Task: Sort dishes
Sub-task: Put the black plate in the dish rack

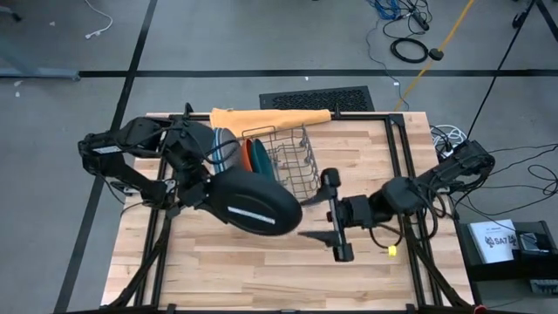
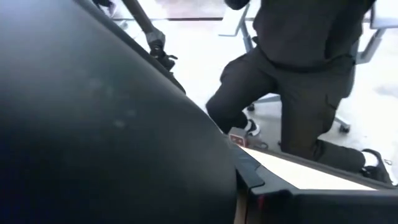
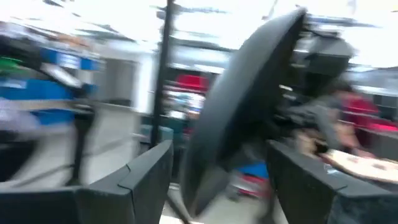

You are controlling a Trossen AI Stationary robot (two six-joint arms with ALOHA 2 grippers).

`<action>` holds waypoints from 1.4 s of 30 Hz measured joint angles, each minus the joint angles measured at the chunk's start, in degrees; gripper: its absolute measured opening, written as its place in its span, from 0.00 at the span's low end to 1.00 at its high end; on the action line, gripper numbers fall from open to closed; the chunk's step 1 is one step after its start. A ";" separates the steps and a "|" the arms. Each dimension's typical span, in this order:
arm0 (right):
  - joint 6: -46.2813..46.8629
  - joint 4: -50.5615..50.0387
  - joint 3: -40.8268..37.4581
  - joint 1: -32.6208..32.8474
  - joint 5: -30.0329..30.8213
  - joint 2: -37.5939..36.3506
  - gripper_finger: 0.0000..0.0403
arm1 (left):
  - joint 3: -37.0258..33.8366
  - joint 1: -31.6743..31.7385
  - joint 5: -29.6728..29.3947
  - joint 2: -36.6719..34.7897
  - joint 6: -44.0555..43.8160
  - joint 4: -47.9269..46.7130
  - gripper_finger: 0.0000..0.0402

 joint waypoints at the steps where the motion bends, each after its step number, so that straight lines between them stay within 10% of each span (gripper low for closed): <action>1: 1.12 0.16 0.00 -0.81 -4.61 0.06 0.61 | 0.00 0.00 0.11 0.27 -0.04 -0.02 0.03; 10: 4.21 1.56 0.02 -4.54 -15.47 0.13 0.49 | -0.02 0.65 1.12 1.70 -0.34 0.61 0.03; 21: 0.19 3.87 0.00 -4.37 -19.36 0.10 0.05 | -0.02 2.35 -8.08 2.73 -5.72 4.35 0.07; 33: -11.65 1.51 0.09 0.37 -6.05 0.11 0.01 | -0.04 -0.66 -40.90 -3.31 -15.40 7.46 0.69; 42: -5.58 -0.89 -1.35 1.41 16.24 2.59 0.01 | -0.04 -3.60 -60.34 -13.62 -37.74 6.37 0.77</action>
